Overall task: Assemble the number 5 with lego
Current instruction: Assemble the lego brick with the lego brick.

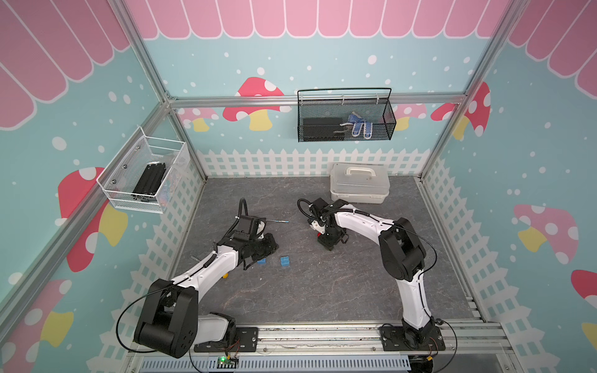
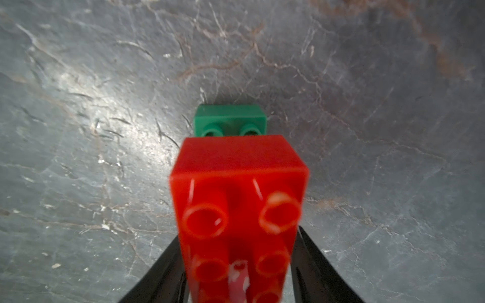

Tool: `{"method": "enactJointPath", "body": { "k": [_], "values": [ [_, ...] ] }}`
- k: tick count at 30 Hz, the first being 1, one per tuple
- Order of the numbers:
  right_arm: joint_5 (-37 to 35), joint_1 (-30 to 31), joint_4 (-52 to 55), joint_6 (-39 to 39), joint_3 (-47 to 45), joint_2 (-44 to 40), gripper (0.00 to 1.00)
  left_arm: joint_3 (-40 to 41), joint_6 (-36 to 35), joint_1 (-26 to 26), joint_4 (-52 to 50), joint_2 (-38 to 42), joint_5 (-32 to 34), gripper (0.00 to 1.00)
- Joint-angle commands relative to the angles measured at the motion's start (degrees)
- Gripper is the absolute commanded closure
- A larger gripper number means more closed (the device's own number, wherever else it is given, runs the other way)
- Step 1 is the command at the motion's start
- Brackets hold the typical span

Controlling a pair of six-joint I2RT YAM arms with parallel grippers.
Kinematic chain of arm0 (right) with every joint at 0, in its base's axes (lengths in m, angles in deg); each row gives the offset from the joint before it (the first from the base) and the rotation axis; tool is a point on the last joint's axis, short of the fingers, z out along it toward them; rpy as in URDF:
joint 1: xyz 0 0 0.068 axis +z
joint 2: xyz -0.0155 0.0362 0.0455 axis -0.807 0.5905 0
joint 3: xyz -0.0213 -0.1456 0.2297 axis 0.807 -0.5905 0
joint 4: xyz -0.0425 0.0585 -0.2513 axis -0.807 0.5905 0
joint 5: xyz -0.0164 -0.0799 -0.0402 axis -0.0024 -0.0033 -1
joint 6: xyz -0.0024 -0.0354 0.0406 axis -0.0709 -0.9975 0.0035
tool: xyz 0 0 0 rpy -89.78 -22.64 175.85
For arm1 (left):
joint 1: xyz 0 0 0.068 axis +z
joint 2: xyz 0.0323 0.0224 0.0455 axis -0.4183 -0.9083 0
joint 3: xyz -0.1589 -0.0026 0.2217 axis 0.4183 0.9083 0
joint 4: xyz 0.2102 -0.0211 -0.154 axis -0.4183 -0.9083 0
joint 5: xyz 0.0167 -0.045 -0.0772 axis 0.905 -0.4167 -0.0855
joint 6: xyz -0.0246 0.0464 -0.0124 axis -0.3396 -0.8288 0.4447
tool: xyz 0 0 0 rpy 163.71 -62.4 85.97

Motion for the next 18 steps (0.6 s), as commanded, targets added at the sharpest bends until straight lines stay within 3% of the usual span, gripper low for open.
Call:
{"method": "enactJointPath", "body": {
  "k": [1, 18],
  "values": [
    [-1.7, 0.3, 2.0, 0.2, 1.1, -0.8, 0.39, 0.3, 0.5, 0.4, -0.5, 1.2, 0.3, 0.90],
    [-9.6, -3.4, 1.3, 4.8, 0.9, 1.4, 0.38, 0.3, -0.3, 0.4, -2.8, 2.4, 2.0, 0.86]
  ]
}}
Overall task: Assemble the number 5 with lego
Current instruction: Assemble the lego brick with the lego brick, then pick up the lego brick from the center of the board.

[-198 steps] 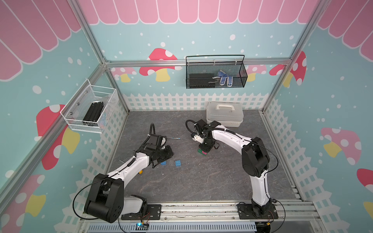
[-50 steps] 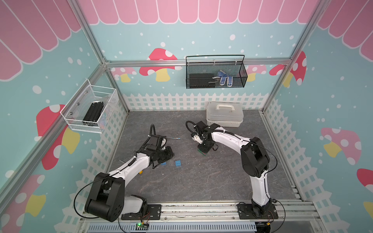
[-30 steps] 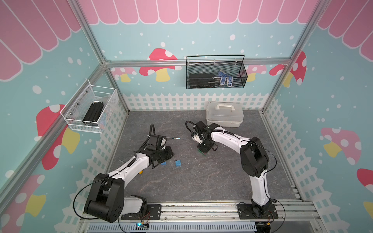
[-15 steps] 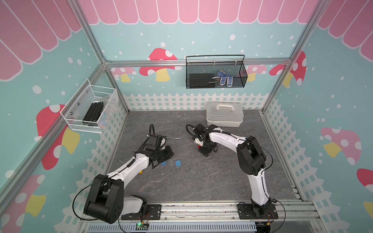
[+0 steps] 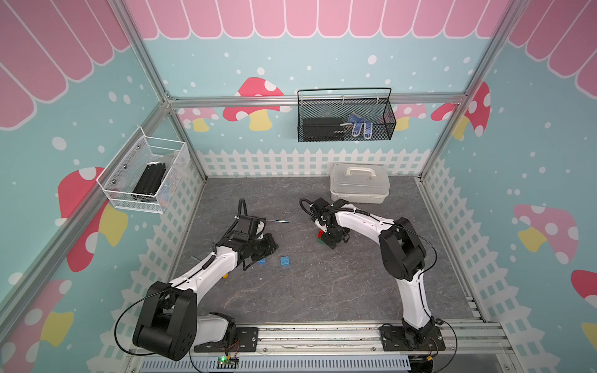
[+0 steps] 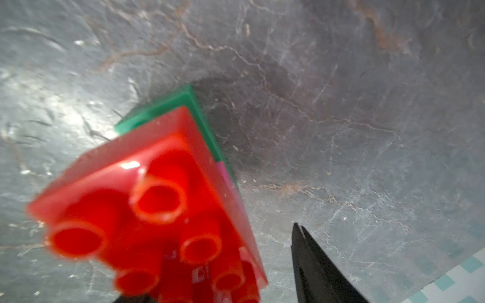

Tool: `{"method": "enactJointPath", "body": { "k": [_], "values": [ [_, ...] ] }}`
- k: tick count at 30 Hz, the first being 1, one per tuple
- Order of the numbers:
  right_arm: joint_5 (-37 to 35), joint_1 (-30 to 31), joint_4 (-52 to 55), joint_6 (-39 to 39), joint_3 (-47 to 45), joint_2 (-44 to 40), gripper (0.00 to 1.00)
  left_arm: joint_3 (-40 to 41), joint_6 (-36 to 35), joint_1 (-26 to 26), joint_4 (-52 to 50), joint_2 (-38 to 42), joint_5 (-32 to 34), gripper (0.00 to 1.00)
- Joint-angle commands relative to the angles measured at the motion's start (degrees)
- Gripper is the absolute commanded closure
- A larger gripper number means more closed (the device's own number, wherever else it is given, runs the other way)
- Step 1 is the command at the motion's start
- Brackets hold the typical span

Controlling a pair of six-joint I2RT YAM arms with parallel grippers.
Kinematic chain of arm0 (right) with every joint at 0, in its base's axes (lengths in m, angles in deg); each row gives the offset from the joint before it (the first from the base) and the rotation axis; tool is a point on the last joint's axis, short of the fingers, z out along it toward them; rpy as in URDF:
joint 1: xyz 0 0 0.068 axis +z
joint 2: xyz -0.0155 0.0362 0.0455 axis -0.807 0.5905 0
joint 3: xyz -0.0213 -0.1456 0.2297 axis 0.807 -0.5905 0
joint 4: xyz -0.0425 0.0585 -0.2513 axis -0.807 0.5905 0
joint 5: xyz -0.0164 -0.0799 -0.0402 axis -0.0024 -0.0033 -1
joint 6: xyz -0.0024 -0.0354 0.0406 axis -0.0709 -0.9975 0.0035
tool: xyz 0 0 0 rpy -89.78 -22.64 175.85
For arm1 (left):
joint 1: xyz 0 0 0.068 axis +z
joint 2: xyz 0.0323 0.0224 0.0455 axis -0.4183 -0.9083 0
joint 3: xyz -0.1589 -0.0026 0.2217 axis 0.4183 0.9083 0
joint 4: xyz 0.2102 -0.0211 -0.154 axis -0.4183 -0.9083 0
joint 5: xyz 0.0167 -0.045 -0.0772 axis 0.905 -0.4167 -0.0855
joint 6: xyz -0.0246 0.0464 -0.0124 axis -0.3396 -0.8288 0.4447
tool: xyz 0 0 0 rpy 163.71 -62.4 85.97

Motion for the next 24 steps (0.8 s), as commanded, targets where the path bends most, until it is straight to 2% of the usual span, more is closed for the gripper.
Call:
{"method": "enactJointPath", "body": {
  "k": [1, 5, 10, 12, 19, 24],
  "values": [
    [-1.8, -2.8, 1.2, 1.6, 1.0, 1.2, 0.38, 0.4, -0.6, 0.4, -1.9, 1.5, 1.5, 0.86],
    [-2.4, -3.8, 1.0, 1.2, 1.3, 0.8, 0.38, 0.5, -0.8, 0.4, -2.6, 1.9, 2.1, 0.78],
    [-0.6, -3.5, 0.2, 1.4, -1.7, -2.9, 0.38, 0.5, -0.9, -0.3, -3.4, 2.2, 2.4, 0.58],
    [0.5, -3.3, -0.7, 2.8, -4.8, -6.6, 0.38, 0.3, -1.1, -0.9, -3.9, 1.7, 3.0, 0.54],
    [4.2, -4.1, -5.1, 7.1, -15.2, -17.8, 0.39, -4.7, -2.6, -6.7, -9.5, -3.8, 9.3, 0.45],
    [15.2, -9.3, -11.2, 10.8, -20.7, -22.6, 0.42, -9.8, -2.7, -11.0, -12.9, -9.2, 13.9, 0.45]
  ]
}}
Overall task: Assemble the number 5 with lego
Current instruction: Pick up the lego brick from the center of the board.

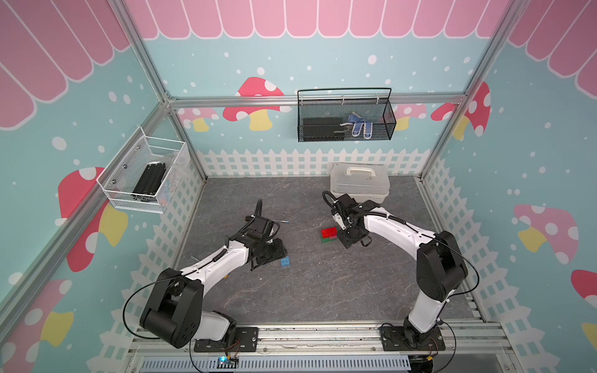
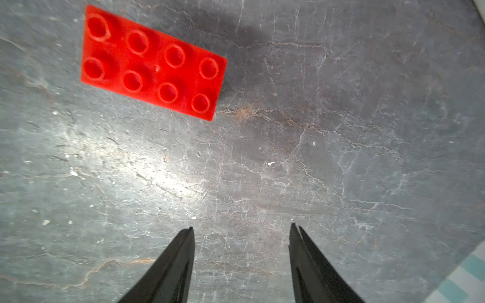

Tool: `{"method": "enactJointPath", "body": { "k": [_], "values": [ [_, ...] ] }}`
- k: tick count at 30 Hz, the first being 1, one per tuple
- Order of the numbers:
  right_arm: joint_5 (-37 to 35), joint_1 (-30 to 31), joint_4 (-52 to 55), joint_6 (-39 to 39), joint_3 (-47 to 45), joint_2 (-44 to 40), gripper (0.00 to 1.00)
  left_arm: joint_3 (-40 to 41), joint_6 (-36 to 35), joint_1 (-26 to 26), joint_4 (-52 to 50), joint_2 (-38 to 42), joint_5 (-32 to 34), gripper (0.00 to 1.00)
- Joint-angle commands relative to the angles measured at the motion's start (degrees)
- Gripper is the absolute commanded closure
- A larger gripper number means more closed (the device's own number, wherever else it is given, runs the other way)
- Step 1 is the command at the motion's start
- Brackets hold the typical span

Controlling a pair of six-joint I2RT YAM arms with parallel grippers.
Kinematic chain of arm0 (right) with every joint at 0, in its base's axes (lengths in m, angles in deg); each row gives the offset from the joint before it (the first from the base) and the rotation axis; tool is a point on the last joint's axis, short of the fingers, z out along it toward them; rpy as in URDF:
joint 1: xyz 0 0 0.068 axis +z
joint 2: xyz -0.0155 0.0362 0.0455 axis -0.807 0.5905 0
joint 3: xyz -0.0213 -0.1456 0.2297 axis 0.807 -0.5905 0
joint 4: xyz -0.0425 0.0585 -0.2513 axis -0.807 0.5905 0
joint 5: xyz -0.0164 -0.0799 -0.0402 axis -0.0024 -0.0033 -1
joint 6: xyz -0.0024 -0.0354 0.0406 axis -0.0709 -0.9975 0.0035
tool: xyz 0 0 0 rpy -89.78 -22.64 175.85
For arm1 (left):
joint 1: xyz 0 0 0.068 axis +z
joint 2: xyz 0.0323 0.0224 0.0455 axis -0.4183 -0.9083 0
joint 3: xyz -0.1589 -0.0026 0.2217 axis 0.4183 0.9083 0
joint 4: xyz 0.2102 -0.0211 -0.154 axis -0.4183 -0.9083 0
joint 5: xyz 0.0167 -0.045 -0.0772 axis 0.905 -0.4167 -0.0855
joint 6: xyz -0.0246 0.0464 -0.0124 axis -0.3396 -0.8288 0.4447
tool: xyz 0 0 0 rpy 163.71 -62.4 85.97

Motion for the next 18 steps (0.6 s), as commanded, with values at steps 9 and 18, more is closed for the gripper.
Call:
{"method": "enactJointPath", "body": {
  "k": [9, 18],
  "values": [
    [19.9, -10.0, -10.4, 4.1, -5.9, -4.6, 0.45, -10.5, -1.1, -6.5, -9.6, -10.7, 10.5, 0.43],
    [23.4, -13.1, -11.8, 3.1, -4.9, -3.0, 0.48, -14.2, -0.3, -8.8, -14.6, -15.8, 14.2, 0.47]
  ]
}}
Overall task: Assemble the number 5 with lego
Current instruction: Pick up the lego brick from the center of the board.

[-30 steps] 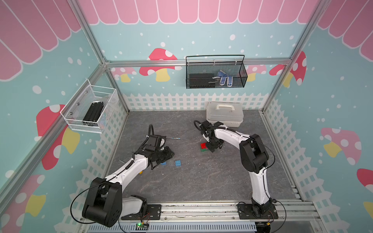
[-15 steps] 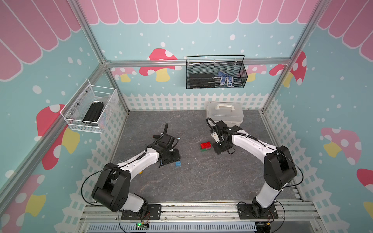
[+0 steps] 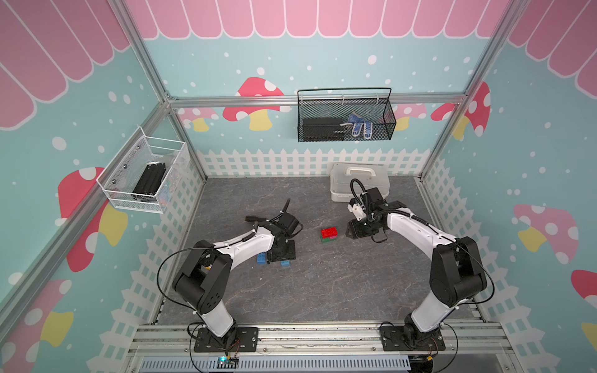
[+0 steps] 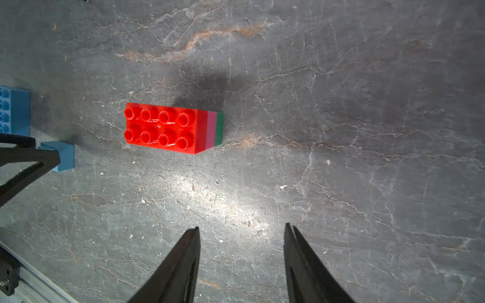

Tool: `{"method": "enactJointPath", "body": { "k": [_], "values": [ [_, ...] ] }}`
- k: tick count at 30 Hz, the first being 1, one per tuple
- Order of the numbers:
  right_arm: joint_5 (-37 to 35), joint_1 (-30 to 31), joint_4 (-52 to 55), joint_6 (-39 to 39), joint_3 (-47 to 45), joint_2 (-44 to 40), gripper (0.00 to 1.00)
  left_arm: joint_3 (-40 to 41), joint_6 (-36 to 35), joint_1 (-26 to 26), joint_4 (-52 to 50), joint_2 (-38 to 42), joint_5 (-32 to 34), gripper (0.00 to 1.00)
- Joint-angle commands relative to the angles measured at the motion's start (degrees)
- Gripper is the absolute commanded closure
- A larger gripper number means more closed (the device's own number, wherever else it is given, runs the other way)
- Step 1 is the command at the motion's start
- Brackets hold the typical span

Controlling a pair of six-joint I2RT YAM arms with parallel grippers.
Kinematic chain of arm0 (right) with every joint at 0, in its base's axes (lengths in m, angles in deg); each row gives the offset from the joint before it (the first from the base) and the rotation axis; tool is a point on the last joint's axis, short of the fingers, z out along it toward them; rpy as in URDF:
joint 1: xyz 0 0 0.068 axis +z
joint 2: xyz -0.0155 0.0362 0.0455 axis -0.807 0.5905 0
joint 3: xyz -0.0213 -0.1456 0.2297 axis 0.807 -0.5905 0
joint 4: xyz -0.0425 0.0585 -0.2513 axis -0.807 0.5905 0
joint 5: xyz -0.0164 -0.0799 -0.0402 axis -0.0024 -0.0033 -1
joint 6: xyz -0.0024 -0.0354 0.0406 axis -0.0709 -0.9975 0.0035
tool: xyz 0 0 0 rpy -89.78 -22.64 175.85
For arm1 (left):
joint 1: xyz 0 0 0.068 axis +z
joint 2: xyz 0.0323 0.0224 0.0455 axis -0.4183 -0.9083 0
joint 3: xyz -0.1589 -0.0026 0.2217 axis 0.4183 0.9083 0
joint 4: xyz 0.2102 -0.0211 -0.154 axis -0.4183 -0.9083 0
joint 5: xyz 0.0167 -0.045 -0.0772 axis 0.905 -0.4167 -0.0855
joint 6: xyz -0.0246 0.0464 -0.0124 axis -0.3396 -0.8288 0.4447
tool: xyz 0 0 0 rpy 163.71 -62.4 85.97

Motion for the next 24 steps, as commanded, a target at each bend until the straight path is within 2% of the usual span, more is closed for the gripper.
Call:
{"method": "enactJointPath", "body": {
  "k": [1, 9, 14, 18, 24],
  "values": [
    [3.8, -1.1, -1.4, -0.2, 1.1, 1.2, 0.48, -1.5, 0.4, -0.4, -2.9, -1.8, 2.3, 0.50],
    [11.5, -4.4, -5.1, 1.0, 0.7, 1.3, 0.53, -1.5, 0.5, -0.5, -3.2, -3.9, 2.3, 0.63],
    [20.0, -5.9, -9.3, 2.6, -0.4, 1.7, 0.58, -2.9, 0.5, -0.5, -3.5, -3.8, 2.2, 0.77],
    [25.9, -6.2, -13.0, 4.3, -1.3, 2.5, 0.65, -8.1, -0.4, -0.5, -6.6, -3.5, 1.4, 0.82],
    [31.4, -6.5, -17.1, 5.9, -1.3, 5.9, 0.80, -20.5, -1.1, -0.6, -11.2, -6.2, -1.1, 0.83]
  ]
}}
